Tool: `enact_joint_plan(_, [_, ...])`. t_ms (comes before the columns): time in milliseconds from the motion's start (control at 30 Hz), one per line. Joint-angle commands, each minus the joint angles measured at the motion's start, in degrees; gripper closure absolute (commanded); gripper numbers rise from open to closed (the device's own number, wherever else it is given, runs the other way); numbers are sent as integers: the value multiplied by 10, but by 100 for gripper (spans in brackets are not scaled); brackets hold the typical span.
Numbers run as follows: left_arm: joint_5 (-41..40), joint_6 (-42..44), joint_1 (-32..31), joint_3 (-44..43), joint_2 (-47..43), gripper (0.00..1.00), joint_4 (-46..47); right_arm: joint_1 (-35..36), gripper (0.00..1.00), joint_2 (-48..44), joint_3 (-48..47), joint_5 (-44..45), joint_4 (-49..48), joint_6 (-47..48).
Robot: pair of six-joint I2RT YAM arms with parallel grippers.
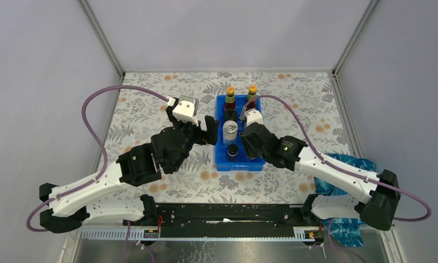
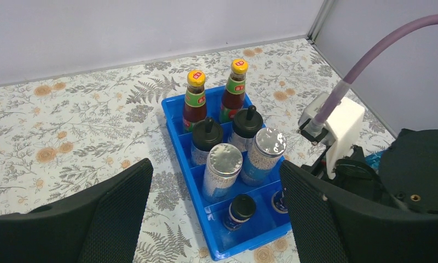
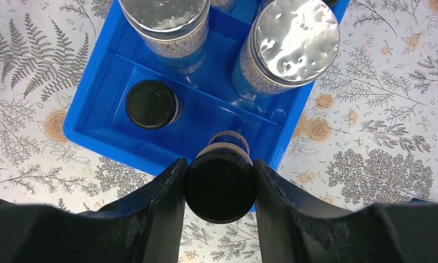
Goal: Organize the condiment bottles
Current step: Place the bottle in the storage box.
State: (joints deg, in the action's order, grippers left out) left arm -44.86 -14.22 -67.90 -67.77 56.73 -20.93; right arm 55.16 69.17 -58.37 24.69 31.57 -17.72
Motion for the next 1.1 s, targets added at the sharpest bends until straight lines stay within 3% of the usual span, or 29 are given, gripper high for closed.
enact_joint_plan(0, [-3, 2, -4, -3, -11, 10, 5, 5, 100, 13, 4, 32, -34, 7])
enact_joint_plan(533, [-6, 4, -4, 6, -23, 10, 3, -75, 100, 30, 63, -51, -117, 8])
enact_joint_plan(1067, [-5, 2, -4, 6, -18, 10, 1, -96, 100, 42, 82, -90, -154, -4])
